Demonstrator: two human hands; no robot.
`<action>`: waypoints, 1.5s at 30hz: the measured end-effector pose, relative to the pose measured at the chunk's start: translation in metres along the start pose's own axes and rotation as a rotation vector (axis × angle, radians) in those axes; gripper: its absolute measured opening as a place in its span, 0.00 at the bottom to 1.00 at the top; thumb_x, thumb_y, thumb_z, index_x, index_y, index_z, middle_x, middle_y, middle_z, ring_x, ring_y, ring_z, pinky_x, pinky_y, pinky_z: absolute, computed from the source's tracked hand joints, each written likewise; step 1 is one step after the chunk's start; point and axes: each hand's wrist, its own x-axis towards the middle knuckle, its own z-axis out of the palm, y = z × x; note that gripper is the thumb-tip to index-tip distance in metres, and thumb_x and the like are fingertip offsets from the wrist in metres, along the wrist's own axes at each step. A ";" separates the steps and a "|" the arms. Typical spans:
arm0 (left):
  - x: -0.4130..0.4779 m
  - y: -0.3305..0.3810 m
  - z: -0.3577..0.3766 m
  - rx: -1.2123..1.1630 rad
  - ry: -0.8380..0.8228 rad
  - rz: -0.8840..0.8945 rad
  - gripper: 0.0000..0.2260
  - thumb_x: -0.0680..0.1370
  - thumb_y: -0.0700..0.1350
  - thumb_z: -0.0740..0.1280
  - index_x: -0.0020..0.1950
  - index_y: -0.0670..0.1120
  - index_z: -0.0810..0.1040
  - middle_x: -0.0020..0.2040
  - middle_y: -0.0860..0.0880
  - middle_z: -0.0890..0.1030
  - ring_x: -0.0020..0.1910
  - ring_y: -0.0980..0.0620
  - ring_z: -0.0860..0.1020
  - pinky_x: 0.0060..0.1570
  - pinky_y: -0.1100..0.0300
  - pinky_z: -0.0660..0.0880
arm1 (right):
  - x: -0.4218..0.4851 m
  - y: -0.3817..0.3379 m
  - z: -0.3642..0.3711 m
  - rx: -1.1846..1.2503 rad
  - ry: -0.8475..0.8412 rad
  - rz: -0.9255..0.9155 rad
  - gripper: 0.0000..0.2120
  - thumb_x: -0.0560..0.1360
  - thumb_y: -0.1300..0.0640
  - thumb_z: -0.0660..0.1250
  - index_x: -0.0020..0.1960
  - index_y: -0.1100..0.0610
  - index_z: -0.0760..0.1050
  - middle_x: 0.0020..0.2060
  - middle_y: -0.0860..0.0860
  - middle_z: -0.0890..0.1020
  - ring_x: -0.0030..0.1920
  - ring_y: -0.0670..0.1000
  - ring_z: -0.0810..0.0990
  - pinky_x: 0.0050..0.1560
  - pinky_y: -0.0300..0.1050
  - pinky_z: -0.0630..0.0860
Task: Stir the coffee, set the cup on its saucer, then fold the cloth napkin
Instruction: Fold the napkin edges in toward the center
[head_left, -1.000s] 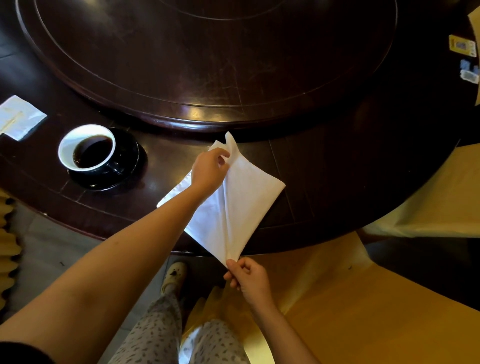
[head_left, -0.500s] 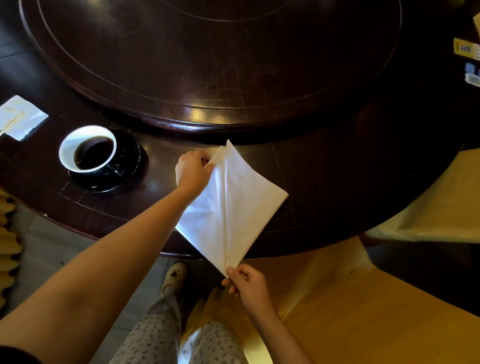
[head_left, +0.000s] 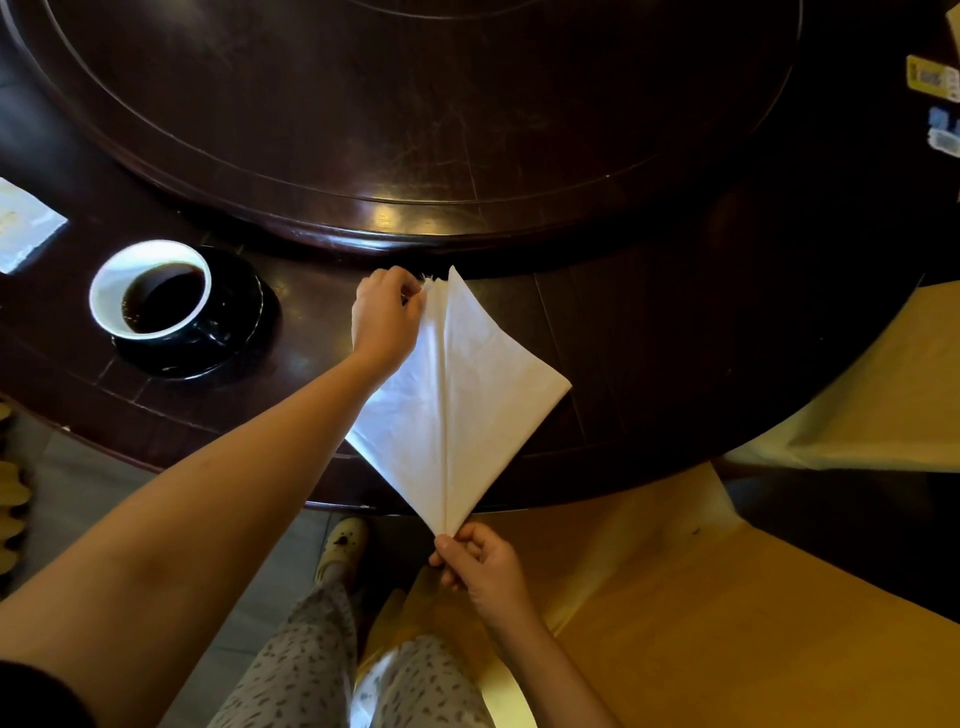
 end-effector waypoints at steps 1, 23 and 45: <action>0.000 -0.001 0.001 0.002 0.002 0.003 0.03 0.77 0.43 0.64 0.46 0.44 0.75 0.46 0.49 0.74 0.47 0.50 0.72 0.46 0.58 0.72 | 0.000 0.000 0.000 -0.002 0.002 0.004 0.04 0.75 0.59 0.66 0.41 0.56 0.76 0.33 0.50 0.82 0.28 0.43 0.75 0.33 0.34 0.72; -0.112 -0.053 -0.013 0.704 -0.482 0.709 0.27 0.80 0.58 0.46 0.76 0.47 0.49 0.78 0.47 0.49 0.76 0.47 0.45 0.73 0.44 0.49 | 0.002 -0.044 -0.017 -0.830 0.436 -0.423 0.10 0.79 0.53 0.56 0.40 0.52 0.72 0.37 0.47 0.76 0.40 0.45 0.74 0.37 0.33 0.68; -0.094 -0.059 -0.073 0.299 -0.114 0.003 0.17 0.75 0.43 0.66 0.62 0.39 0.73 0.58 0.38 0.76 0.58 0.37 0.72 0.56 0.45 0.70 | 0.073 -0.096 -0.085 -1.272 0.528 -0.566 0.16 0.78 0.53 0.59 0.63 0.60 0.69 0.64 0.56 0.71 0.63 0.55 0.68 0.62 0.50 0.68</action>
